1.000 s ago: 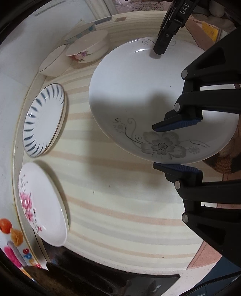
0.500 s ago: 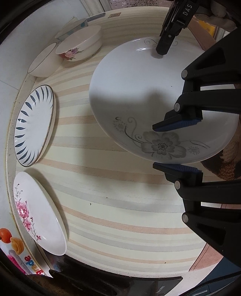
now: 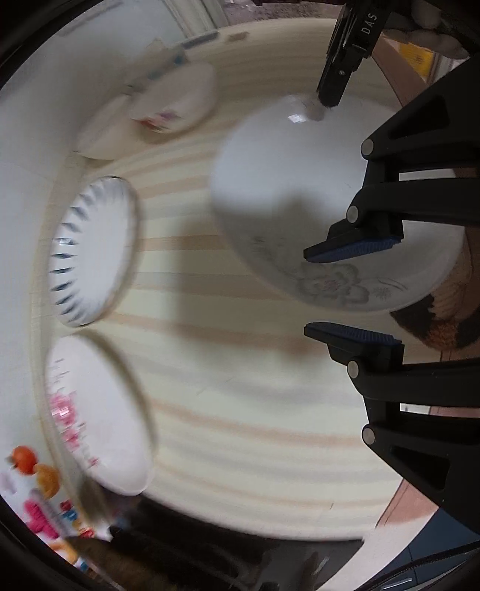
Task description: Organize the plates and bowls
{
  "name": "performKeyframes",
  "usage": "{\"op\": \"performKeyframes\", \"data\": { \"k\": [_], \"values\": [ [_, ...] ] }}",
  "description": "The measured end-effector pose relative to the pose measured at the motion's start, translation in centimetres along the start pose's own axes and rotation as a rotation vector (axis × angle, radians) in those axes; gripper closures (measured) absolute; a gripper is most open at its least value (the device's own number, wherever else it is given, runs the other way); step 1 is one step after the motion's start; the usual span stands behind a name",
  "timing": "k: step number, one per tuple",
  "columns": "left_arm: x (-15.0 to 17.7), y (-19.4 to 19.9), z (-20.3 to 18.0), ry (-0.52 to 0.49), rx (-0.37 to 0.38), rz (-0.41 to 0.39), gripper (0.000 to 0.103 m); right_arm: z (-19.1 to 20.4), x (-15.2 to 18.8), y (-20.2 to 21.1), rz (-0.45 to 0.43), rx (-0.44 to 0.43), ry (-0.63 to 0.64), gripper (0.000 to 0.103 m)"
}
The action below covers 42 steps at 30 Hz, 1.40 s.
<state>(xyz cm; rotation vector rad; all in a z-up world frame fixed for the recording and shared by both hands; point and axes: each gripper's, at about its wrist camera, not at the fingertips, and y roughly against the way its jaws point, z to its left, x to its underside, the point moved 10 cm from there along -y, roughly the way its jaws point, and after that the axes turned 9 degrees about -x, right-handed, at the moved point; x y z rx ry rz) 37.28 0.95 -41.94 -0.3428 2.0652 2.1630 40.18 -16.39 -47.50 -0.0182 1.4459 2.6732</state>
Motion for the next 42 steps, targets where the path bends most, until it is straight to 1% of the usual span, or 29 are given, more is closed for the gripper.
{"op": "performKeyframes", "data": {
  "k": [1,3,4,5,7,8,10,11,13,17,18,19,22,26,28,30,31,32,33,34,35,37,38,39,42],
  "values": [
    [-0.9,1.1,0.6,0.013,0.002,-0.026,0.071,0.2,-0.3,0.8,-0.005,0.006,0.012,0.072],
    [-2.9,2.9,1.9,0.048,0.004,-0.070,0.069,1.7,-1.7,3.0,-0.034,-0.003,0.049,0.066],
    [-3.9,3.5,2.7,0.073,0.007,-0.086,0.067,2.7,-2.7,3.9,-0.055,-0.007,0.068,0.057],
    [-5.1,3.9,3.8,0.106,0.001,-0.108,0.067,3.9,-3.7,4.5,-0.073,-0.019,0.086,0.051],
    [-7.1,3.9,6.2,0.150,-0.030,-0.142,0.063,6.7,-5.9,5.0,-0.092,-0.072,0.128,0.048],
    [-7.8,3.6,7.0,0.173,-0.043,-0.142,0.063,8.5,-7.2,4.8,-0.102,-0.093,0.159,0.048],
    [-8.8,2.3,9.2,0.238,-0.042,-0.122,0.063,11.4,-9.7,3.9,-0.115,-0.117,0.213,0.048],
    [-9.4,1.5,10.6,0.277,-0.042,-0.109,0.063,13.1,-11.1,3.0,-0.121,-0.132,0.251,0.048],
    [-10.1,0.1,13.0,0.346,-0.069,-0.086,0.063,16.0,-14.1,0.8,-0.126,-0.140,0.310,0.048],
    [-11.7,-2.4,17.0,0.467,-0.092,-0.057,0.063,20.3,-20.0,-4.9,-0.079,-0.138,0.371,0.048],
    [-12.1,-2.9,17.8,0.483,-0.104,-0.055,0.063,21.3,-21.7,-6.7,-0.064,-0.136,0.387,0.048],
    [-12.8,-3.7,18.7,0.495,-0.131,-0.051,0.063,21.9,-22.8,-7.9,-0.055,-0.127,0.397,0.048],
    [-14.1,-5.5,20.1,0.509,-0.167,-0.029,0.063,23.3,-26.3,-12.3,-0.024,-0.104,0.408,0.048],
    [-14.9,-7.9,21.4,0.519,-0.201,0.006,0.063,24.0,-29.1,-16.7,0.007,-0.089,0.419,0.048],
    [-15.1,-8.8,21.7,0.517,-0.204,0.019,0.063,24.4,-30.1,-18.4,0.011,-0.080,0.435,0.048],
    [-15.4,-9.7,22.0,0.529,-0.189,0.025,0.063,24.5,-30.8,-19.6,0.015,-0.065,0.448,0.051],
    [-15.5,-9.9,22.1,0.531,-0.183,0.021,0.063,24.5,-31.1,-20.3,0.022,-0.060,0.450,0.054],
    [-15.7,-10.2,22.1,0.530,-0.181,0.017,0.063,24.5,-31.2,-20.9,0.030,-0.062,0.452,0.062],
    [-15.8,-10.4,22.2,0.526,-0.187,0.016,0.064,24.7,-31.4,-21.6,0.039,-0.065,0.456,0.066],
    [-15.9,-10.6,22.3,0.524,-0.197,0.014,0.066,24.7,-31.4,-22.1,0.045,-0.068,0.461,0.075],
    [-15.9,-10.7,22.4,0.523,-0.207,0.012,0.067,24.9,-31.4,-22.4,0.037,-0.059,0.474,0.080],
    [-15.9,-10.7,22.6,0.526,-0.222,0.005,0.072,24.8,-31.3,-22.8,0.027,-0.050,0.490,0.081],
    [-15.8,-10.5,22.7,0.525,-0.221,0.000,0.073,24.6,-31.4,-22.8,0.022,-0.050,0.483,0.083],
    [-15.6,-10.4,22.8,0.525,-0.220,0.001,0.076,24.6,-31.4,-22.9,0.021,-0.056,0.476,0.084],
    [-15.3,-10.3,22.6,0.528,-0.190,0.016,0.078,24.2,-31.2,-22.6,0.032,-0.067,0.444,0.084]
  ]
}}
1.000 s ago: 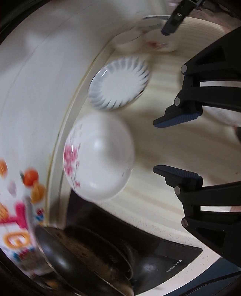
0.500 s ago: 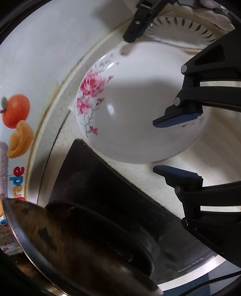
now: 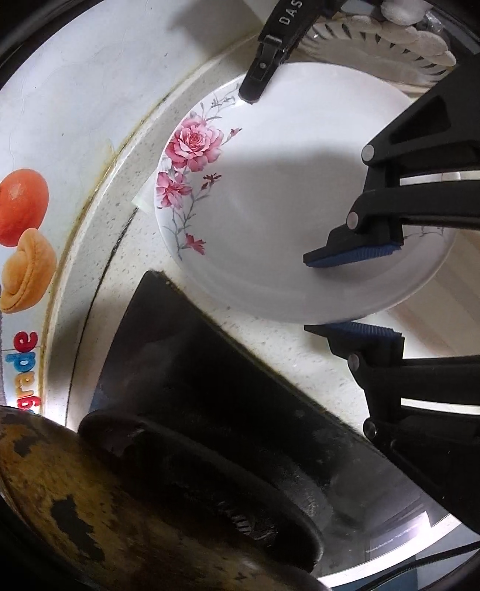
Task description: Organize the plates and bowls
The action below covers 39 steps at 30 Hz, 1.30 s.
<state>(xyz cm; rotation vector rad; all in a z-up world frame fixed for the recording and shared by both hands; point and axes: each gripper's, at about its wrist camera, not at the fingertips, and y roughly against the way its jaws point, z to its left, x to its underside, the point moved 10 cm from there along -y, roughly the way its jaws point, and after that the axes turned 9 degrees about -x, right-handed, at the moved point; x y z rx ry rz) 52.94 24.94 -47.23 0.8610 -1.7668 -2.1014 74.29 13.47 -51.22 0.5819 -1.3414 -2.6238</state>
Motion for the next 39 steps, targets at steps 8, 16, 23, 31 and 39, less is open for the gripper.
{"op": "performKeyframes", "data": {
  "k": [8,16,23,31,39],
  "values": [
    [1.5,3.8,-0.4,-0.035,0.062,-0.016,0.078,-0.1,2.4,4.0,0.002,0.000,-0.056,0.084],
    [6.5,10.2,-2.9,-0.140,0.152,-0.033,0.078,0.2,6.6,13.2,-0.066,0.011,-0.080,0.084],
    [13.2,14.6,-4.2,-0.273,0.223,-0.038,0.078,-0.6,14.7,20.5,-0.105,0.059,-0.127,0.084],
    [20.0,15.1,-5.4,-0.406,0.253,0.016,0.078,-2.7,26.6,24.3,-0.112,0.086,-0.256,0.084],
    [25.1,13.3,-5.9,-0.500,0.208,0.051,0.078,-4.2,34.3,23.6,-0.100,0.103,-0.351,0.084]
  ]
}}
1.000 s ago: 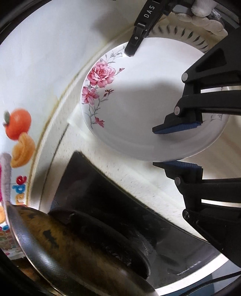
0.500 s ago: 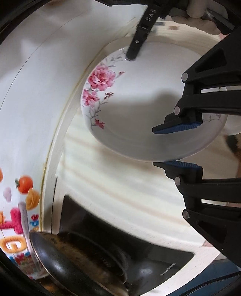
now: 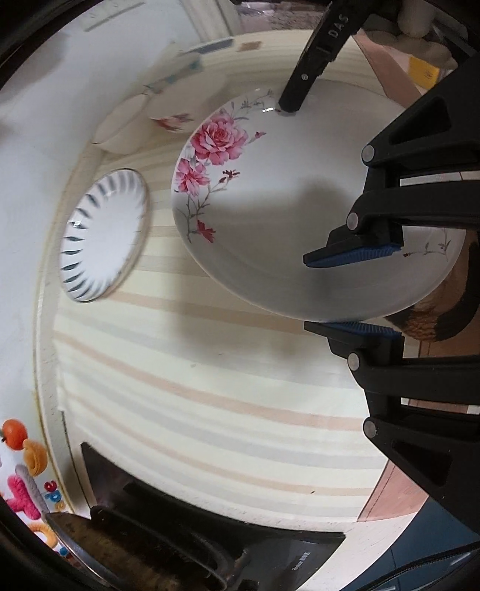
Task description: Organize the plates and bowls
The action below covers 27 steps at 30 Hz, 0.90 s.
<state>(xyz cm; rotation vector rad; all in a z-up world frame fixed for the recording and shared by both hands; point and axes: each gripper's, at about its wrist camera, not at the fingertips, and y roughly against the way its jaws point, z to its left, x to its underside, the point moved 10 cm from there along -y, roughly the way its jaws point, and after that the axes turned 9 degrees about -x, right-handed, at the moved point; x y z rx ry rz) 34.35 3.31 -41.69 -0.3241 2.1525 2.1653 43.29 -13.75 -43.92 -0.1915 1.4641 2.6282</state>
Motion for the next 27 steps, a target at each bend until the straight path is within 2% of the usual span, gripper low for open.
{"op": "performKeyframes", "data": {
  "k": [9,27],
  "values": [
    [2.1,-1.8,-0.8,-0.056,-0.058,0.032,0.078,-1.9,2.6,-1.2,0.016,0.030,-0.009,0.084],
    [1.9,-3.1,-1.8,-0.053,-0.088,0.054,0.077,-2.7,2.3,-1.6,0.032,0.071,0.025,0.084]
  ]
}}
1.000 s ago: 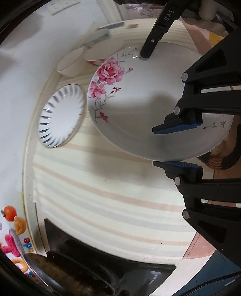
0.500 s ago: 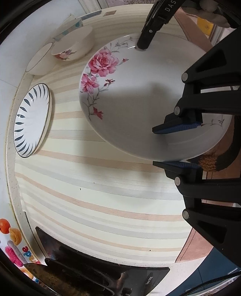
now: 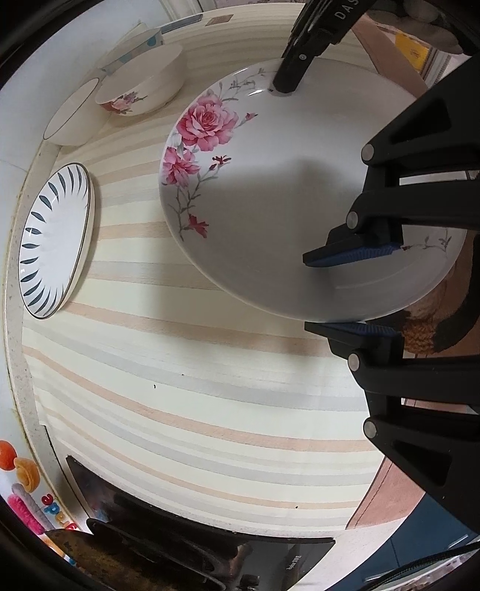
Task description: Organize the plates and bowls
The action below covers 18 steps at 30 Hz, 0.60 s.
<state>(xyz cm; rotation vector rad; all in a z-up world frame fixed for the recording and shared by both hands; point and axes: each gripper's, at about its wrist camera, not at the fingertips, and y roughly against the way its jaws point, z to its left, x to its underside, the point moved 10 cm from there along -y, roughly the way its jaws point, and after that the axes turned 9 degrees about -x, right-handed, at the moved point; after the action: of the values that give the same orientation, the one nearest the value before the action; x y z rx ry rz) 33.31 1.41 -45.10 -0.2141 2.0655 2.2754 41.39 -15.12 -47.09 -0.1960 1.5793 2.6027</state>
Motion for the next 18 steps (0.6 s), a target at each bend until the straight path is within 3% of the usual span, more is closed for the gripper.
{"op": "performKeyframes", "data": {
  "k": [10,18],
  "values": [
    [0.11,-0.55,-0.28,-0.020,-0.020,-0.002,0.077,0.05,0.01,0.57,0.002,0.010,-0.010,0.081],
    [0.10,-0.55,-0.46,-0.023,-0.019,0.015,0.077,0.02,0.37,0.70,0.064,0.022,-0.005,0.079]
  ]
}}
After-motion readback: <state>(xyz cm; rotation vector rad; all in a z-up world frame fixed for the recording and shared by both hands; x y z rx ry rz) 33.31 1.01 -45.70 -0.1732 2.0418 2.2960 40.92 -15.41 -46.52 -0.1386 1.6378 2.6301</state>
